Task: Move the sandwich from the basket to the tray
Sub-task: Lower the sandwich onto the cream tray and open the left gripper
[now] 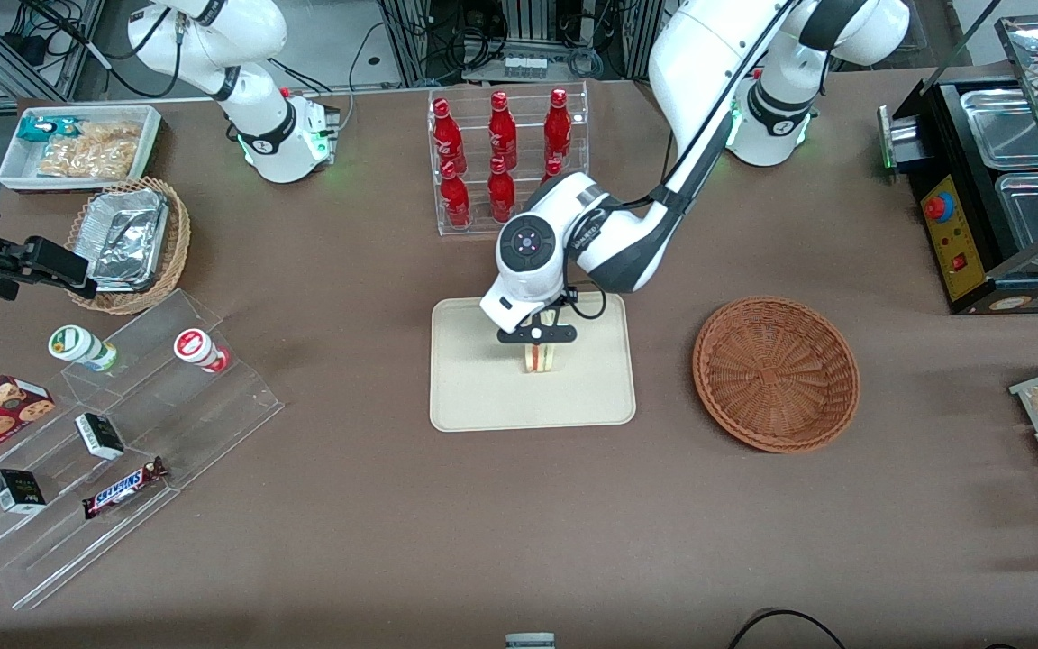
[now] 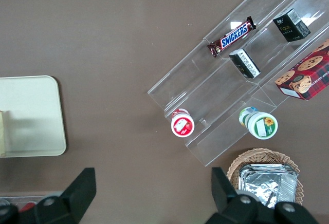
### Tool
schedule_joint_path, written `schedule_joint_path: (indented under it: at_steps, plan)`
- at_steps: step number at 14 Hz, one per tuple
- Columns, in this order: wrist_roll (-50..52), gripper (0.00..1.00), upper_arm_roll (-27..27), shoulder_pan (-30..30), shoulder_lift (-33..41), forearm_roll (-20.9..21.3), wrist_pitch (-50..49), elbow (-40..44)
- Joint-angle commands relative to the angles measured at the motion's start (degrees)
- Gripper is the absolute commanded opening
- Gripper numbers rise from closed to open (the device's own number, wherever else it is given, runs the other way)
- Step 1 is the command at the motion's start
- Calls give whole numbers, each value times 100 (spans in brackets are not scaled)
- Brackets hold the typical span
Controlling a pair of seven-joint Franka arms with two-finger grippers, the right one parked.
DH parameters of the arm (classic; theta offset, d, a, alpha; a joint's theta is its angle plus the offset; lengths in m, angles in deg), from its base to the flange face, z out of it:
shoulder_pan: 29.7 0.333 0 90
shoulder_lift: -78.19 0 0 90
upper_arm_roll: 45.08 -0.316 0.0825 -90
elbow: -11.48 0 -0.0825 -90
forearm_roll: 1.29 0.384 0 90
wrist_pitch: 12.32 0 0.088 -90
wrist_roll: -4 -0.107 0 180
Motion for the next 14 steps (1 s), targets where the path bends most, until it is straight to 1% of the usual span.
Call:
schedule_joint_path:
  at_steps: [1, 3, 6, 9, 13, 14]
  plan:
    - [105, 1, -84, -119, -129, 10, -32, 180]
    - [385, 3, -93, -119, -155, 1, -23, 180]
    - [904, 3, -119, -75, -155, 10, 196, 180]
    - [836, 3, -241, -57, -155, 1, 223, 198]
    - [651, 3, -251, -57, -252, 1, 496, 198]
    - [642, 5, -251, -57, -252, 1, 504, 198]
